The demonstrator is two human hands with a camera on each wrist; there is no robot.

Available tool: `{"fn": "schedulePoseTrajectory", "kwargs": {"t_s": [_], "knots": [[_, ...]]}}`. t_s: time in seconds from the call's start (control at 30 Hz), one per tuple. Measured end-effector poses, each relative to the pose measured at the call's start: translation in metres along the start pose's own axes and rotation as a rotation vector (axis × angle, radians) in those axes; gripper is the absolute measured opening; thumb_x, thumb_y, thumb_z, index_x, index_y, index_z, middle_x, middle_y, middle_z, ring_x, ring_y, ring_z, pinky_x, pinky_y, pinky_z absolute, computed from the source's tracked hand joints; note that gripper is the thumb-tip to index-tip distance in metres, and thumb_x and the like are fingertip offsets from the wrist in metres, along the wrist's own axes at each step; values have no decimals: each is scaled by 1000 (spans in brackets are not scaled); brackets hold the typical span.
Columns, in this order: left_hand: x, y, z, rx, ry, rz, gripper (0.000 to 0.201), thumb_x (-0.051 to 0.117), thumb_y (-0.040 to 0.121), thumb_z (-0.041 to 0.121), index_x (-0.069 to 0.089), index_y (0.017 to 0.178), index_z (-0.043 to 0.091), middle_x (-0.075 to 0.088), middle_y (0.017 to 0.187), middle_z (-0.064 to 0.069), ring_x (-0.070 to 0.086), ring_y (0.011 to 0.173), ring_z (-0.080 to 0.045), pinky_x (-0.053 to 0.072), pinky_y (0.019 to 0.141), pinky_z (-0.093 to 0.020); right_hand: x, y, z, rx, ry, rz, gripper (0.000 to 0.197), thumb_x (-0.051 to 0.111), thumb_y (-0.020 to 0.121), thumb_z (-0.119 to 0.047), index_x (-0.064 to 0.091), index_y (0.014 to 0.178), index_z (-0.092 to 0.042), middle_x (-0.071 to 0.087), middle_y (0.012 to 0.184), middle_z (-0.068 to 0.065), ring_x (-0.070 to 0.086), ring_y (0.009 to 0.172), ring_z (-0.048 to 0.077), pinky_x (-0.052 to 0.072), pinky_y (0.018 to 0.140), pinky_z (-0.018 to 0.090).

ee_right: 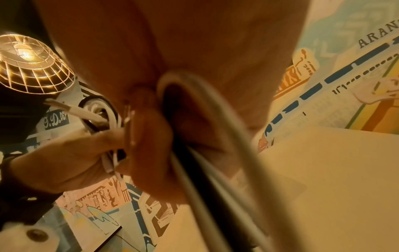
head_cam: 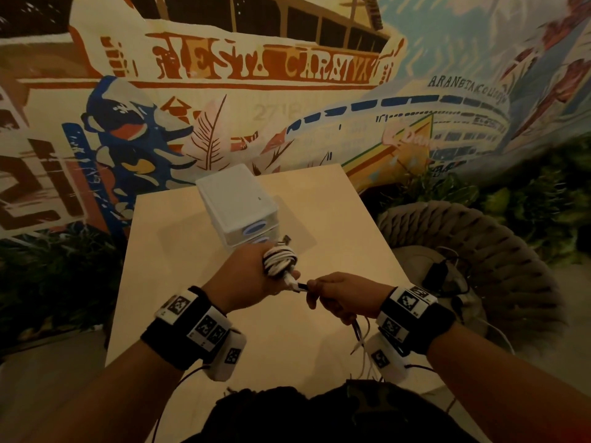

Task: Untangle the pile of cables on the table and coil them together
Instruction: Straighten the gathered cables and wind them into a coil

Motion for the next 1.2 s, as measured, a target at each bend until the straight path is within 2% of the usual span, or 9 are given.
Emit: {"fn": "schedulePoseTrajectory", "kwargs": {"t_s": [0.07,0.17,0.3,0.4,0.57,0.7,0.87,1.03,1.2], "knots": [[2,-1,0,19,87,-12,15,76,83,38,71,95,29,66,95,17,62,91,-4,53,85,-36,0,0,-1,32,23,3,42,41,108,-37,68,91,-10,35,58,-3,27,49,13,26,51,27],[5,1,2,70,180,-82,38,79,84,34,73,120,26,65,122,11,57,111,-4,43,97,-21,2,-1,-3,74,50,-16,40,38,106,-29,70,92,-8,31,59,-2,24,49,13,22,50,26],[12,-1,3,70,296,-206,17,79,86,34,73,101,28,71,90,12,57,75,-5,43,67,-26,-1,-1,-8,87,91,8,42,34,102,-26,71,92,-7,30,58,-2,22,49,13,21,49,25],[19,-3,9,63,426,-288,14,75,89,38,70,97,27,72,89,8,53,73,-7,37,67,-25,1,-2,-12,109,98,-12,56,29,100,-36,76,81,-13,29,60,-2,20,52,13,20,52,26],[29,-1,10,21,547,-317,25,63,91,54,71,99,32,72,89,9,64,80,-11,53,72,-30,4,1,-18,104,20,-42,66,23,100,-43,67,58,-17,41,56,0,28,48,14,28,54,28],[36,-1,9,-3,701,-324,21,59,94,49,64,91,28,65,81,7,61,74,-16,56,72,-32,4,6,-25,147,-31,-108,69,22,102,-50,64,92,4,68,71,12,51,52,22,41,58,31],[42,1,6,-11,835,-364,27,59,94,50,68,95,25,68,82,3,66,75,-18,58,69,-33,6,6,-41,85,-311,-204,33,57,99,-40,69,107,-11,75,106,9,75,79,26,56,64,30],[49,6,11,-6,860,-402,40,56,93,57,72,85,20,69,78,1,67,72,-20,57,67,-32,15,12,-50,105,-573,-147,24,82,80,-41,73,95,-24,74,87,-8,76,83,17,59,69,29],[57,6,12,-40,901,-440,30,64,93,45,71,84,17,65,77,0,64,73,-23,46,61,-32,21,25,-48,192,-865,10,23,78,83,-41,73,79,-19,66,61,-8,65,61,9,58,71,29]]}}
Point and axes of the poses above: each hand's wrist, its own y-axis towards the middle knuckle, its own x-axis out of the palm, z = x × y, the point moved 7 cm from there along y, towards the middle knuckle
